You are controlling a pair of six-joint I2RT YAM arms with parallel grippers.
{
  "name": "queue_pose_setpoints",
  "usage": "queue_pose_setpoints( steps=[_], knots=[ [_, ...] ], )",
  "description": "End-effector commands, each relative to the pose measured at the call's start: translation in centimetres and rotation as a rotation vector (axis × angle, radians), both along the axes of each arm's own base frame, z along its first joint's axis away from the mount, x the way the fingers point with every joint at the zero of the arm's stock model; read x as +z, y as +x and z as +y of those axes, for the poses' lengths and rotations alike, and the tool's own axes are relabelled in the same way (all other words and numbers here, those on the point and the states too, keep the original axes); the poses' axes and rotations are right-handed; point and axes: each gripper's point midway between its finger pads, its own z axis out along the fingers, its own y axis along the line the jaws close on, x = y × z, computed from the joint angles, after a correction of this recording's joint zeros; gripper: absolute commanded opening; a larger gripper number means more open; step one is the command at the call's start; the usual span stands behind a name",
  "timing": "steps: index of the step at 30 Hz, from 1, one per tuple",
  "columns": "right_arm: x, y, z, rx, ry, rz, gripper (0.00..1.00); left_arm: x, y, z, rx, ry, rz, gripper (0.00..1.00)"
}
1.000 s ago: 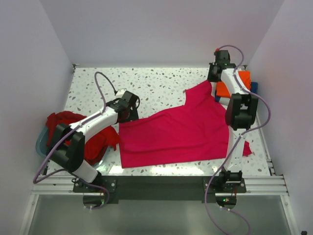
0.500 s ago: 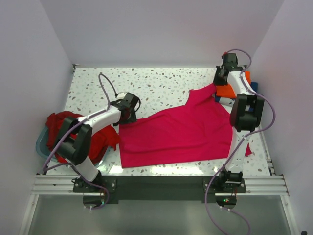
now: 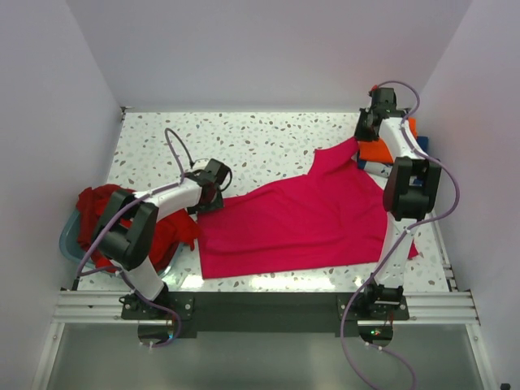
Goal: Fold and stack the t-shirts
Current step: Fold the tshirt
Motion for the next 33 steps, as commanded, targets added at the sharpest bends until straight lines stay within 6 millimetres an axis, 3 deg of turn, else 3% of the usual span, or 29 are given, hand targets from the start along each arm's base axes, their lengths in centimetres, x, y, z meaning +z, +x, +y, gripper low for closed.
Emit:
queue_pose_setpoints(
  steps=[1, 19, 26, 33],
  knots=[
    [3.6, 0.4, 0.2, 0.004, 0.014, -0.084, 0.00, -0.7, 0.4, 0.4, 0.016, -0.016, -0.018, 0.65],
    [3.6, 0.2, 0.2, 0.004, 0.017, -0.076, 0.00, 0.4, 1.1, 0.7, 0.011, -0.015, -0.037, 0.24],
    [6.9, -0.4, -0.2, -0.002, -0.003, -0.131, 0.00, 2.6, 1.1, 0.6, 0.000, -0.034, -0.074, 0.10],
    [8.4, -3.2, -1.3, -0.033, 0.001, -0.152, 0.00, 5.3, 0.8, 0.7, -0.019, -0.056, -0.134, 0.00]
  ],
)
